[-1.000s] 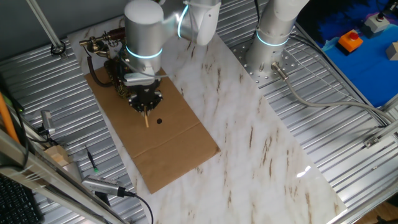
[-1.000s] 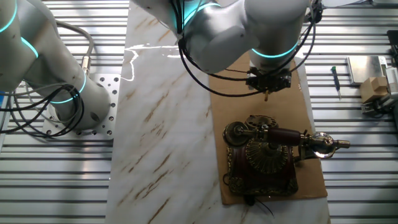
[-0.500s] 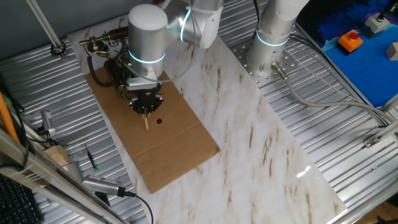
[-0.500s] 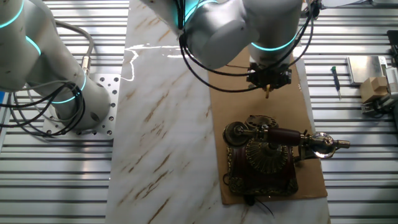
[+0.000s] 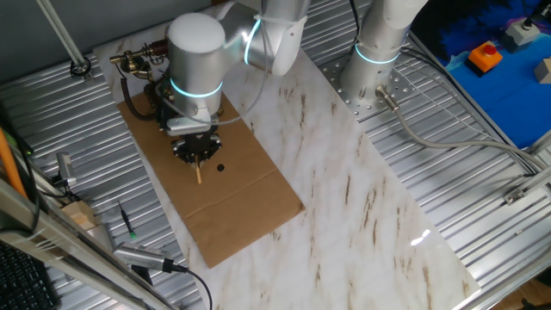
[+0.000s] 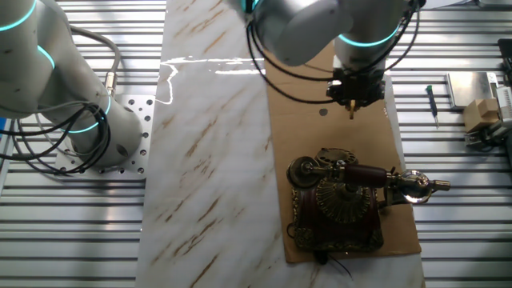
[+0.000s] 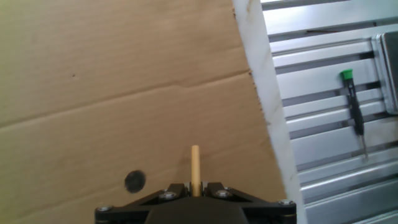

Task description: Dial a number on an old rotary phone

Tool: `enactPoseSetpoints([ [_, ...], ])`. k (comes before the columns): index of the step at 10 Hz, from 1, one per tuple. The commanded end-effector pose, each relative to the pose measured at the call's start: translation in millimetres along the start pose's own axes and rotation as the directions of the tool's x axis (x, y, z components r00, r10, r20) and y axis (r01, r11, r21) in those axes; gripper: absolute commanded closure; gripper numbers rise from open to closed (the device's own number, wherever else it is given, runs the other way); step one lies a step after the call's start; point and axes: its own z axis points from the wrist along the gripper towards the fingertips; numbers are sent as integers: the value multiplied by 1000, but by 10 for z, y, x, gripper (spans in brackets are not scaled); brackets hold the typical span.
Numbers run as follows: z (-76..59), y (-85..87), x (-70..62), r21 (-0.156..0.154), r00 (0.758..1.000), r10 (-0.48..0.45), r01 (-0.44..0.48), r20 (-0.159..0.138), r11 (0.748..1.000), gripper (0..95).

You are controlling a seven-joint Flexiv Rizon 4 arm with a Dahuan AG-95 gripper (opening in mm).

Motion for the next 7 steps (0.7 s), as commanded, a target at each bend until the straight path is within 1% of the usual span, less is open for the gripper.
enactPoseSetpoints([
  [1,13,-53,-58,-2,1000,5,-5,1,1000,950],
  [3,50,-109,-109,-4,1000,7,-7,4,1000,950],
  [7,55,-184,-199,-4,1000,11,-11,5,1000,950],
])
